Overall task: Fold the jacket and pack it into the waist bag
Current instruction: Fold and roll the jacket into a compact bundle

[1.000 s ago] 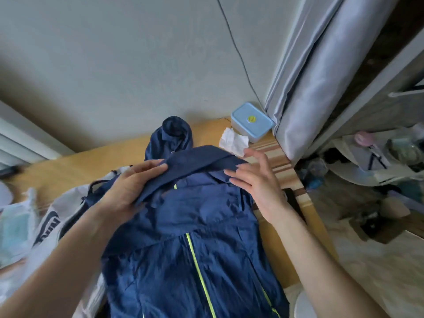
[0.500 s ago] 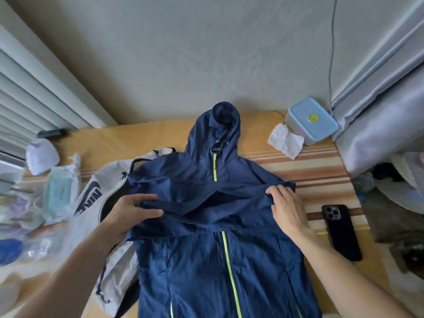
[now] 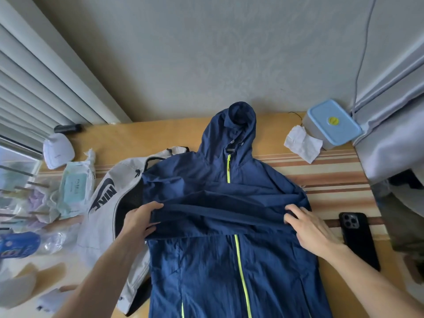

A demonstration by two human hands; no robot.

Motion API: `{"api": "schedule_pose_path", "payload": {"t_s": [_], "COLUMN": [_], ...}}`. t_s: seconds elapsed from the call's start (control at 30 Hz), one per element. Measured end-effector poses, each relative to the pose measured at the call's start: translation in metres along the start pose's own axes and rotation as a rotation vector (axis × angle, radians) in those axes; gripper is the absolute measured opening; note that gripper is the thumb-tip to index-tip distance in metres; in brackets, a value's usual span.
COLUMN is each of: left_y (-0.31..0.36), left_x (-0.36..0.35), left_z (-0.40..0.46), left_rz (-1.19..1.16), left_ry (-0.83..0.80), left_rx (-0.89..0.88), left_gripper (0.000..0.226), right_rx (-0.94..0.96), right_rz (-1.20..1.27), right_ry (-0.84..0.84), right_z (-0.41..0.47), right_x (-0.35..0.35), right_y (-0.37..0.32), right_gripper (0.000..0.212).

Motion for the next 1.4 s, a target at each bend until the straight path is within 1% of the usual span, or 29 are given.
{"api": "schedule_pose_path", "payload": {"t_s": [0.1, 0.17, 0.2, 0.23, 0.27, 0.33, 0.37, 0.4, 0.47, 0.5, 0.53, 0.57, 0.6, 0.63, 0.67, 0.7, 0.73, 0.8, 0.83, 0.87, 0.93, 0.97, 1.03, 1.1, 1.17, 1.23, 1.3, 1.4], "left_y": [-0.008, -0.006, -0.003, 0.004, 0.015, 0.044, 0.057, 0.067, 0.079, 0.08, 0.078, 0.071, 0.059, 0.042, 0.025, 0.01, 0.0, -0.013, -0.017, -0.018, -0.027, -0.038, -0.07, -0.112, -0.156, -0.186, -0.198, -0.204], "left_x": [0.004, 0.006, 0.008, 0.012, 0.016, 0.015, 0.013, 0.009, -0.002, -0.009, -0.02, -0.037, -0.055, -0.073, -0.085, -0.092, -0.093, -0.09, -0.09, -0.091, -0.098, -0.102, -0.107, -0.108, -0.105, -0.097, -0.085, -0.057], "left_z": [0.009, 0.013, 0.015, 0.018, 0.016, 0.006, -0.002, -0.012, -0.034, -0.044, -0.055, -0.065, -0.07, -0.069, -0.057, -0.042, -0.026, -0.008, -0.011, -0.021, -0.052, -0.07, -0.099, -0.115, -0.116, -0.112, -0.112, -0.118], "left_rz": [-0.054, -0.072, -0.077, -0.06, -0.019, 0.128, 0.239, 0.362, 0.565, 0.652, 0.753, 0.867, 0.989, 1.117, 1.25, 1.369, 1.462, 1.543, 1.525, 1.479, 1.373, 1.34, 1.298, 1.302, 1.367, 1.435, 1.446, 1.374], "left_ry": [0.01, 0.01, 0.027, 0.063, 0.107, 0.16, 0.193, 0.238, 0.345, 0.389, 0.409, 0.391, 0.321, 0.236, 0.167, 0.14, 0.135, 0.17, 0.183, 0.199, 0.216, 0.197, 0.135, 0.066, 0.007, -0.021, 0.008, 0.099], "left_rx": [0.071, 0.086, 0.072, 0.02, -0.07, -0.345, -0.502, -0.653, -0.929, -1.043, -1.177, -1.322, -1.449, -1.528, -1.53, -1.47, -1.371, -1.221, -1.189, -1.194, -1.286, -1.349, -1.458, -1.502, -1.475, -1.42, -1.378, -1.327], "left_gripper": [0.027, 0.036, 0.035, 0.032, 0.025, 0.017, 0.017, 0.018, 0.025, 0.028, 0.028, 0.028, 0.028, 0.031, 0.038, 0.048, 0.058, 0.068, 0.068, 0.066, 0.063, 0.063, 0.062, 0.062, 0.065, 0.069, 0.072, 0.074], "right_rx": [-0.024, -0.055, -0.086, -0.124, -0.156, -0.215, -0.247, -0.289, -0.335, -0.327, -0.307, -0.285, -0.263, -0.249, -0.248, -0.253, -0.27, -0.311, -0.321, -0.321, -0.279, -0.228, -0.112, -0.048, -0.031, -0.038, -0.081, -0.236], "right_rz": [0.068, 0.059, 0.066, 0.092, 0.13, 0.217, 0.245, 0.246, 0.146, 0.073, 0.012, -0.036, -0.069, -0.086, -0.084, -0.068, -0.042, -0.008, 0.012, 0.04, 0.102, 0.13, 0.202, 0.259, 0.254, 0.224, 0.23, 0.251], "right_ry": [-0.131, -0.195, -0.214, -0.204, -0.166, -0.023, 0.043, 0.087, 0.13, 0.15, 0.181, 0.235, 0.287, 0.314, 0.302, 0.258, 0.188, 0.051, 0.048, 0.098, 0.282, 0.358, 0.451, 0.442, 0.35, 0.255, 0.221, 0.275], "right_z": [0.005, 0.009, 0.011, 0.013, 0.017, 0.026, 0.029, 0.03, 0.032, 0.033, 0.034, 0.033, 0.033, 0.035, 0.036, 0.038, 0.04, 0.041, 0.039, 0.035, 0.019, 0.005, -0.029, -0.064, -0.094, -0.119, -0.142, -0.185], "right_x": [-0.005, -0.005, -0.004, 0.0, 0.004, 0.019, 0.024, 0.026, 0.026, 0.026, 0.03, 0.035, 0.037, 0.036, 0.032, 0.023, 0.011, -0.015, -0.018, -0.014, 0.005, 0.008, 0.004, -0.016, -0.053, -0.088, -0.104, -0.108], "right_y": [-0.002, 0.001, 0.005, 0.011, 0.017, 0.028, 0.032, 0.037, 0.037, 0.033, 0.026, 0.019, 0.014, 0.01, 0.008, 0.008, 0.009, 0.014, 0.014, 0.011, -0.01, -0.028, -0.067, -0.099, -0.118, -0.127, -0.123, -0.099], "right_gripper": [0.026, 0.018, 0.017, 0.017, 0.019, 0.024, 0.026, 0.035, 0.059, 0.067, 0.07, 0.067, 0.06, 0.054, 0.052, 0.056, 0.063, 0.073, 0.074, 0.073, 0.071, 0.069, 0.068, 0.068, 0.068, 0.07, 0.068, 0.062]}}
Point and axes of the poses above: each hand's wrist, its own z-axis towards the middle knuckle, its own x-axis out of the back of the hand, y = z × x, the point moved 10 cm from there along z, towards the middle knuckle, and after that the axes turned 6 degrees about y, right-handed, at the moved point
